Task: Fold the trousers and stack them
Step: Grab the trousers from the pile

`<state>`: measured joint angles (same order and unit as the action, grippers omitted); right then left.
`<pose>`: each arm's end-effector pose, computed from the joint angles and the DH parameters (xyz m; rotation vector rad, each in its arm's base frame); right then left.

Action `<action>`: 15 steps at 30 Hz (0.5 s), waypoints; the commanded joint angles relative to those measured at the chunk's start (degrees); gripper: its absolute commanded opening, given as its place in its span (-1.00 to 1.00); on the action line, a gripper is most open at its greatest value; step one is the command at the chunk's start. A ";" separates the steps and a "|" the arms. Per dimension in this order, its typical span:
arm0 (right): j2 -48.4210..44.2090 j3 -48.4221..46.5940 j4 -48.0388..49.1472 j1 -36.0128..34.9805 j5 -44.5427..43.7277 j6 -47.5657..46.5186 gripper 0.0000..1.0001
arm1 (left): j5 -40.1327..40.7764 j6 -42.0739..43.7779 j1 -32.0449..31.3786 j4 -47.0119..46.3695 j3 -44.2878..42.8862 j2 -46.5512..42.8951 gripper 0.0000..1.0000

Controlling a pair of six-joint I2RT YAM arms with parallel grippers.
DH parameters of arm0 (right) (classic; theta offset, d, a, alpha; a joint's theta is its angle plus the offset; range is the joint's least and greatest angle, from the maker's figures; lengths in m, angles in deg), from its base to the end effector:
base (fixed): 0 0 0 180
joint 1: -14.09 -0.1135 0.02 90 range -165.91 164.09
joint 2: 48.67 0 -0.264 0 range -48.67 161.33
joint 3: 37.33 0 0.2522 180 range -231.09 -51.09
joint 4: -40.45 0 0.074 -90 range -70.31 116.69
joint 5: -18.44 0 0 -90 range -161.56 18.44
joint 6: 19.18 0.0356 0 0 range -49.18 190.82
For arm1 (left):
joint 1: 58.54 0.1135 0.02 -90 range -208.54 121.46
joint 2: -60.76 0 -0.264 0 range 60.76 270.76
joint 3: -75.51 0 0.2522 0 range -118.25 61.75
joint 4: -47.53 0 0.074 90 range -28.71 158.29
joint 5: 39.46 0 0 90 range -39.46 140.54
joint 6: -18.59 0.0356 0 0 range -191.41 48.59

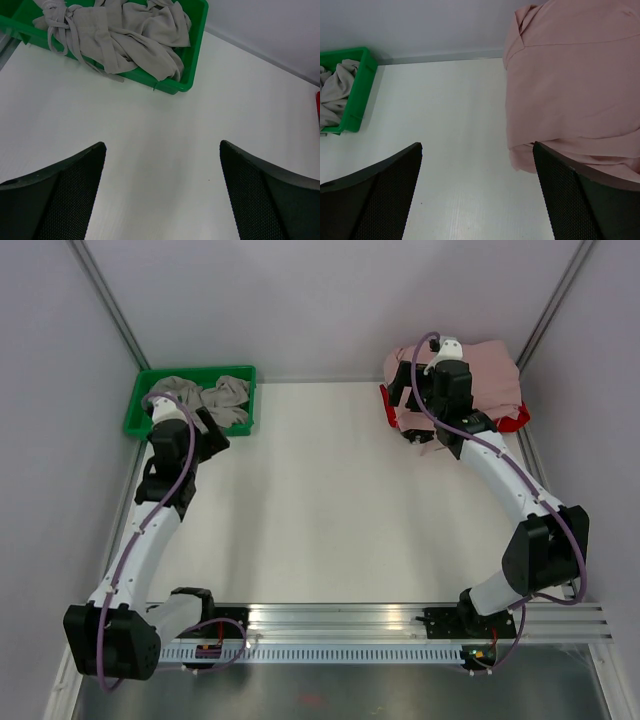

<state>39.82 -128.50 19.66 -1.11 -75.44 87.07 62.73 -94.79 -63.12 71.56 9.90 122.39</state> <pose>0.3568 0.0944 0.3552 0.0640 1.8970 0.3110 0.2482 -0.0123 0.3260 -0.4525 1.8602 -0.1248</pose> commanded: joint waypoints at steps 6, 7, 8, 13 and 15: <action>-0.95 -0.82 0.70 0.70 3.25 -0.07 0.96 | 14.19 -8.61 1.06 -1.10 -0.54 4.81 0.99; -1.56 -0.56 1.31 0.79 3.61 -0.60 0.96 | 12.79 -9.14 1.59 -3.73 -0.09 7.08 0.99; -1.91 -0.38 1.49 0.79 3.44 -0.78 0.96 | 11.47 -10.19 2.20 -7.59 0.00 8.50 0.99; -2.01 0.06 5.61 0.79 -0.43 5.28 0.96 | 5.84 -15.91 8.35 -8.76 -6.94 21.57 0.90; -0.78 -1.07 6.41 0.70 1.85 5.02 0.96 | 3.56 -16.87 10.02 -14.17 -7.73 24.32 0.89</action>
<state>39.67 -128.46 21.43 -0.41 -74.59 89.91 69.63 -106.46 -55.67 65.68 5.63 143.35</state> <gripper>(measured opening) 0.979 0.949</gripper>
